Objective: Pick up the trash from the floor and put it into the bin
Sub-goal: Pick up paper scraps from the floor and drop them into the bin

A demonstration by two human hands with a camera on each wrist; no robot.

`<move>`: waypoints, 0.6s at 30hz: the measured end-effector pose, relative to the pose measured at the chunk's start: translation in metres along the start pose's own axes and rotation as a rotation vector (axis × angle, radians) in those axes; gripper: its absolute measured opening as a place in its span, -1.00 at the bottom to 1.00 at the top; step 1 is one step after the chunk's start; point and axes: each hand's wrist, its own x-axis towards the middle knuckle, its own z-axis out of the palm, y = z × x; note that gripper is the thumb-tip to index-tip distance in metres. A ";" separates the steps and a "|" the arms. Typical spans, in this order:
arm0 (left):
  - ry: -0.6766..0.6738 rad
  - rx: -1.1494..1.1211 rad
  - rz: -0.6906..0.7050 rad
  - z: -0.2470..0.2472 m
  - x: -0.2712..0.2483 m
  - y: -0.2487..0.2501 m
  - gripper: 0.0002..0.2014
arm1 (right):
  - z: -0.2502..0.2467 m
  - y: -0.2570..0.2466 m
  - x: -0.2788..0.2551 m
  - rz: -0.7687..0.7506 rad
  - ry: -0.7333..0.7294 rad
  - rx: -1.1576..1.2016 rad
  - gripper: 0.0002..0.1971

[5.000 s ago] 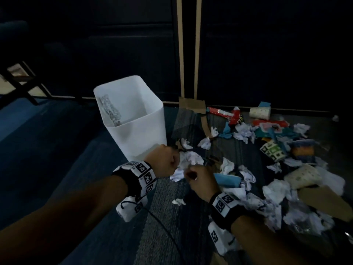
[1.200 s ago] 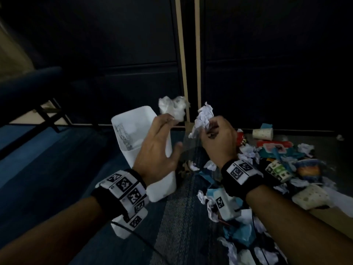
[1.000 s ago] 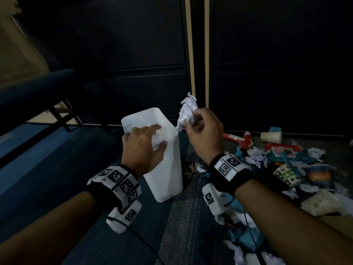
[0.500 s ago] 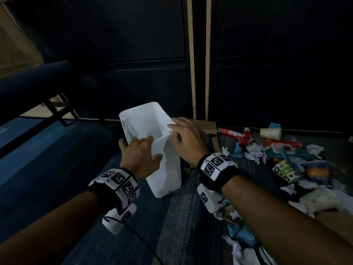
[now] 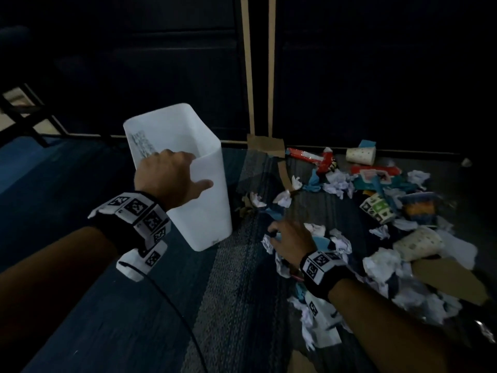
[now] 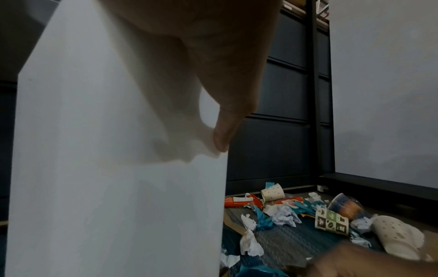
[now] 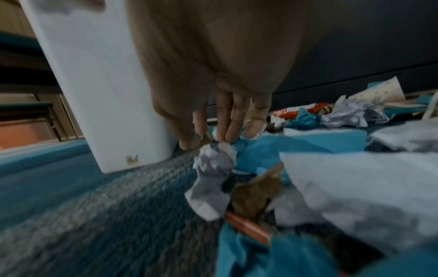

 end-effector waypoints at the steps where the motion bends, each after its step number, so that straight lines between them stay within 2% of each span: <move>1: 0.018 0.005 0.006 0.001 0.001 -0.001 -0.32 | 0.010 0.004 -0.001 0.010 -0.026 -0.024 -0.80; 6: 0.040 0.028 0.025 0.001 0.000 0.002 -0.34 | 0.048 0.013 0.007 0.046 -0.166 -0.065 -0.52; 10: 0.038 0.036 0.021 -0.003 -0.002 0.004 -0.37 | 0.066 0.011 0.015 0.069 -0.166 -0.168 -0.69; 12: 0.030 0.035 0.020 -0.004 -0.002 0.004 -0.38 | 0.068 0.010 0.018 0.072 -0.112 -0.159 -0.73; 14: 0.023 0.030 0.023 -0.004 -0.003 0.005 -0.39 | 0.063 0.006 0.021 0.032 0.002 -0.088 -0.74; 18: 0.013 0.030 0.028 -0.007 -0.004 0.005 -0.44 | 0.023 -0.021 0.029 -0.056 0.214 0.217 -0.77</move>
